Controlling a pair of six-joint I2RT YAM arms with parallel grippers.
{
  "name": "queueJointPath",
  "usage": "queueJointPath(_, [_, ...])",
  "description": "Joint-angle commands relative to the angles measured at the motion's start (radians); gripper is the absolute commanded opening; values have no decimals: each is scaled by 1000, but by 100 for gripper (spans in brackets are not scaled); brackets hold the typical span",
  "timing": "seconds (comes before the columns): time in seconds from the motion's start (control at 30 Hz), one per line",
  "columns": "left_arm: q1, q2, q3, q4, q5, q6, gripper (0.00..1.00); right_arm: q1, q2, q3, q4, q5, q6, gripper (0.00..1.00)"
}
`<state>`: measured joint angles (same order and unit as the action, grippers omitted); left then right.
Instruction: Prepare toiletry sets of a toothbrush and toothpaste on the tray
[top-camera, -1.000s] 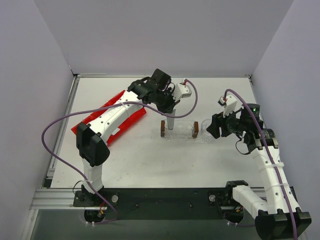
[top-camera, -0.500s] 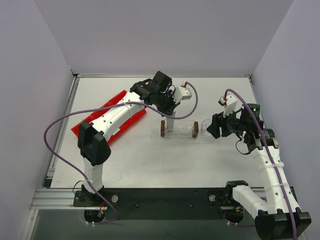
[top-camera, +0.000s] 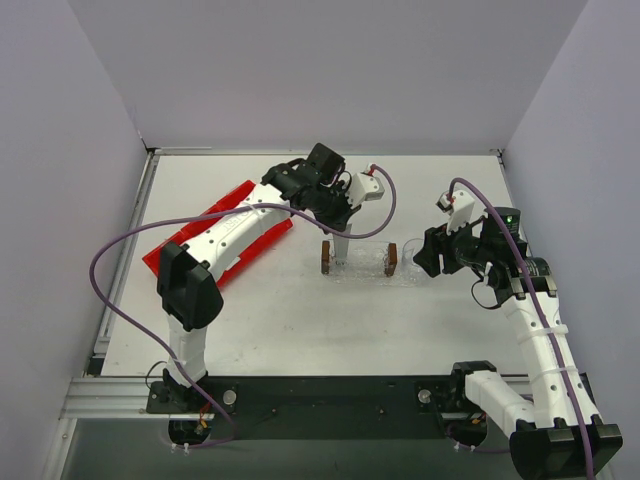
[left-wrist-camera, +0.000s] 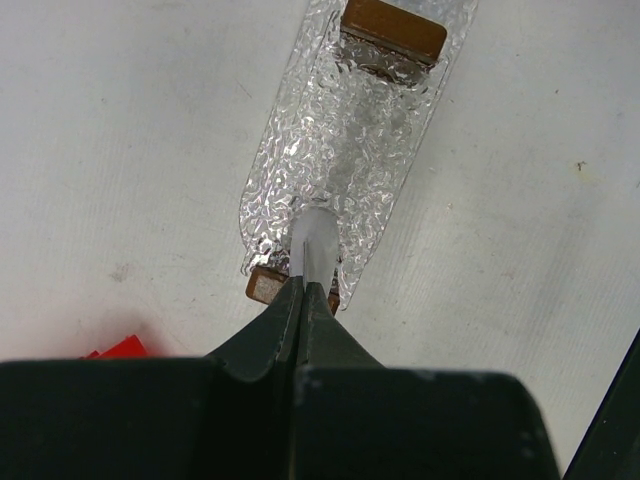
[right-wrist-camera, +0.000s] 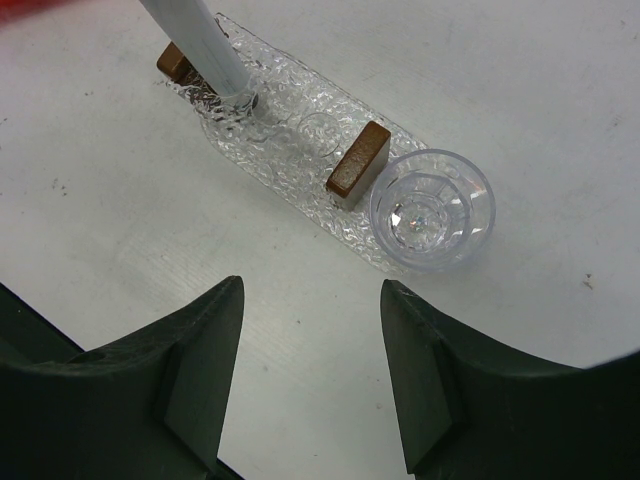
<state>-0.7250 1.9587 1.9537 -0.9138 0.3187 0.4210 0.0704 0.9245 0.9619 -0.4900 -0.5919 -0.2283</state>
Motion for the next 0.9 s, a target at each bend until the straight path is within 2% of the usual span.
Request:
queueJointPath(0.0, [-4, -9, -4, 58, 33, -11, 0, -11, -18, -6, 13, -28, 9, 52])
queueJointPath(0.47, [-4, -18, -26, 79, 39, -10, 0, -9, -15, -6, 11, -31, 9, 52])
queueJointPath(0.87, [-5, 5, 10, 24, 42, 4, 0, -11, -12, -5, 11, -31, 9, 52])
